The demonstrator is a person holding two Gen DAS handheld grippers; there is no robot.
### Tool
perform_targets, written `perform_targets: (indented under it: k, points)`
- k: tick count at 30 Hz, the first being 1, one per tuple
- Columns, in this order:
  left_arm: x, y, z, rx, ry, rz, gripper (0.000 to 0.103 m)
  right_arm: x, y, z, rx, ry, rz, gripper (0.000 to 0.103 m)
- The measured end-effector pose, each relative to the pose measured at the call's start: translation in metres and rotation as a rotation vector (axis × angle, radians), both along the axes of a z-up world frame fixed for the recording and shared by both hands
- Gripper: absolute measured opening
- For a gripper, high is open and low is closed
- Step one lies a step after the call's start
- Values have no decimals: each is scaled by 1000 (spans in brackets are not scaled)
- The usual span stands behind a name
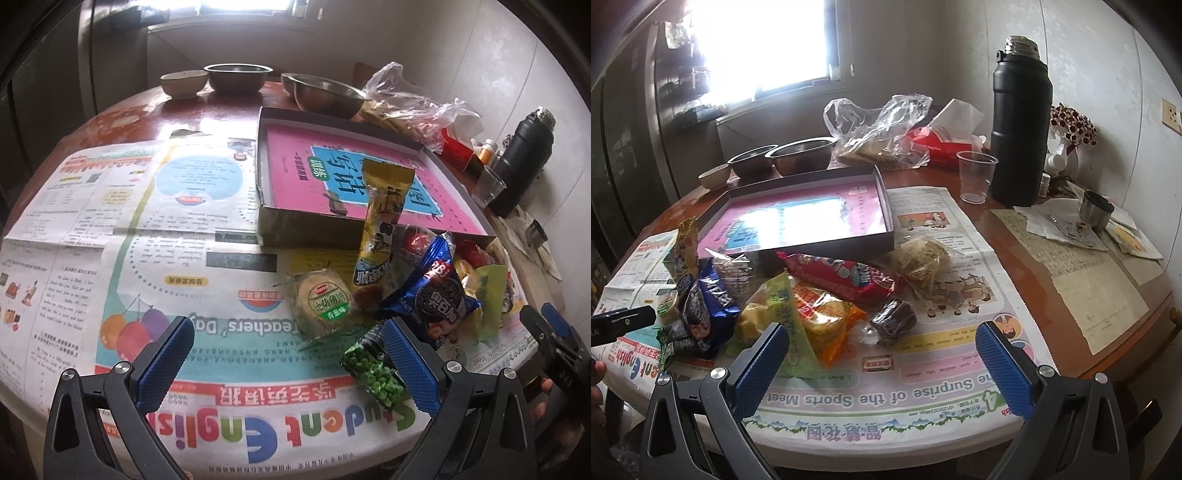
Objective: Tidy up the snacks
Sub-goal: 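Grasp the round wrapped cookie with the left tool while the right tool grasps the brown candy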
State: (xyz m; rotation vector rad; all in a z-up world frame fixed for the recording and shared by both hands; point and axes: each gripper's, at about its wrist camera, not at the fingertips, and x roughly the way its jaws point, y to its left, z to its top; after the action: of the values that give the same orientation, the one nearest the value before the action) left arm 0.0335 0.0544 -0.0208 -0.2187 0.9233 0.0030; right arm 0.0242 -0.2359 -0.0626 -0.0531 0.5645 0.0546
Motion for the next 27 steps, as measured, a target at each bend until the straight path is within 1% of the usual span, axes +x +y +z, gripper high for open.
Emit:
perform_targets:
  k: [2,4,7,9,11,14,18,21,23,25,26,27]
  points:
    - [3,-3,-1,3,1,-10,100,2,-3,0,2,-1,-10,102]
    - [7,-5,-1,15,2,-15,95,4,-5,0,2,2,-17,102]
    - [11,-7,-4,18,12,-25,89,8,-9,-2,8,11,-29,102]
    - [13,-8,-7,20,19,-32,82,9,-11,-3,10,19,-37,102]
    - [16,-9,-9,19,26,-34,78,12,-13,-5,11,27,-44,102]
    - [18,-6,-12,10,28,-30,77,17,-15,-7,17,43,-50,102]
    - [20,-3,-12,8,21,-27,72,27,-18,-12,34,74,-75,102]
    - [22,-2,-13,4,19,-30,72,34,-20,-13,40,83,-80,102]
    - [23,-2,-14,6,17,-32,72,37,-19,-14,22,80,-80,98]
    - [24,-2,-14,5,16,-30,71,41,-19,-17,17,96,-72,88]
    - [25,-2,-14,6,13,-31,71,43,-19,-19,21,105,-62,85]
    - [25,-3,-14,6,12,-31,70,44,-18,-20,24,111,-54,80]
